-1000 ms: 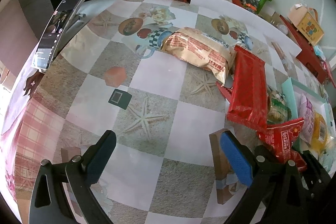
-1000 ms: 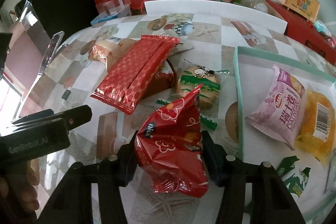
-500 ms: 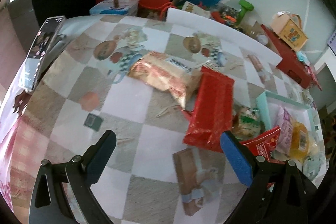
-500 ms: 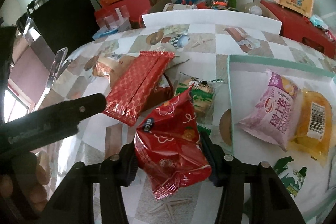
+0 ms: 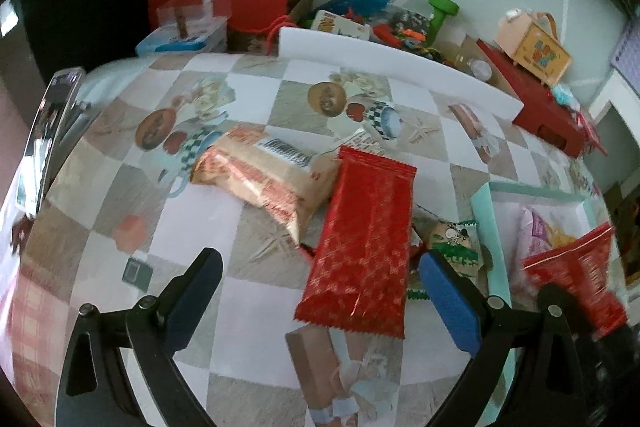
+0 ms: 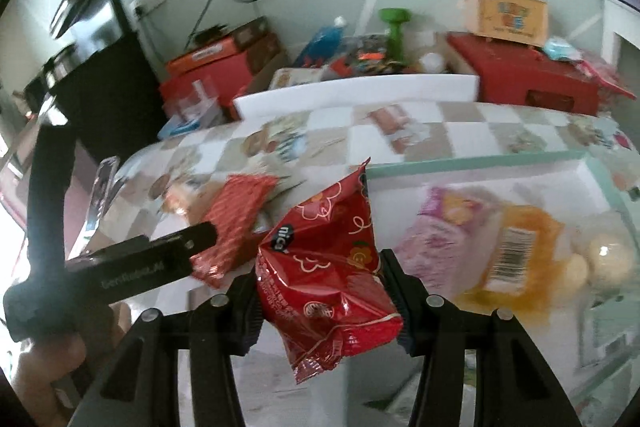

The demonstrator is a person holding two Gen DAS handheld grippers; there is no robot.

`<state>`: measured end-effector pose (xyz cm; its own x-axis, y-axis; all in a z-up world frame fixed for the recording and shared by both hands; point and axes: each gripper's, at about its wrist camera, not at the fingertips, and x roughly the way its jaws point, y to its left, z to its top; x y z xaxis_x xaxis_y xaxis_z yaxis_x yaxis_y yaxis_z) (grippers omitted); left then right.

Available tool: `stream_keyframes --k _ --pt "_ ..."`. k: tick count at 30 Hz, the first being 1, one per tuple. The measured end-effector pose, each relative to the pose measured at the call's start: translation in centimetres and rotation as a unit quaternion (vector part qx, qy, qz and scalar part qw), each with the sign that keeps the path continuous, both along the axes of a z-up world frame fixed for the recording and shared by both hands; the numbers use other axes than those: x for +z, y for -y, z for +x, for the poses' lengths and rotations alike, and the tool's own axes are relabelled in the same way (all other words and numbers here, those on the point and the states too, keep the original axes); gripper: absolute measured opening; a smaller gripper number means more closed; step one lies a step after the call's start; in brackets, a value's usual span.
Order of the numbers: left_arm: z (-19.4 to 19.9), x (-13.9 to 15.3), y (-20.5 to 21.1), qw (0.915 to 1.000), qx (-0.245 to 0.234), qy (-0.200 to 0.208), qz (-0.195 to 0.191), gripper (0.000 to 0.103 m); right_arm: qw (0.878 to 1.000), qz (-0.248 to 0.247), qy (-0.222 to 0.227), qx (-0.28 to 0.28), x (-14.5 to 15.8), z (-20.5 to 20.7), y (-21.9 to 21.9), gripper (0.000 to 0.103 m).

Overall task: Organize snacks
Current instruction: 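Close left tool on red wafer pack while right tool lifts chip bag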

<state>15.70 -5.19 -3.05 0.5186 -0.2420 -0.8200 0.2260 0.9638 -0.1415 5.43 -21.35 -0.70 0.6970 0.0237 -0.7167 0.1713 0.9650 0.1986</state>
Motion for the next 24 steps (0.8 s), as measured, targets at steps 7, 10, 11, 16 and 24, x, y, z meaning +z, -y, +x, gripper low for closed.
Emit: stream_keyframes --k 7,10,11,16,24 --pt "0.3 -0.7 2.4 0.9992 -0.037 0.012 0.012 0.09 0.998 0.01 -0.012 -0.064 -0.6 -0.9 4.2 0.054" --pt "0.4 -1.1 3.3 0.9985 -0.046 0.015 0.028 0.088 0.997 0.013 -0.013 -0.073 -0.7 -1.0 4.9 0.054" --pt "0.4 -1.3 3.5 0.9982 -0.047 0.016 0.035 0.087 0.997 0.013 -0.013 -0.073 -0.8 -1.0 5.0 0.054" --pt "0.5 -1.8 3.6 0.9979 -0.045 0.016 0.044 0.074 0.997 0.014 -0.013 -0.07 -0.7 -1.1 4.9 0.054" --pt "0.3 -1.3 3.1 0.9985 -0.041 0.023 0.029 0.054 0.997 0.017 -0.017 -0.074 -0.9 -1.2 5.1 0.054"
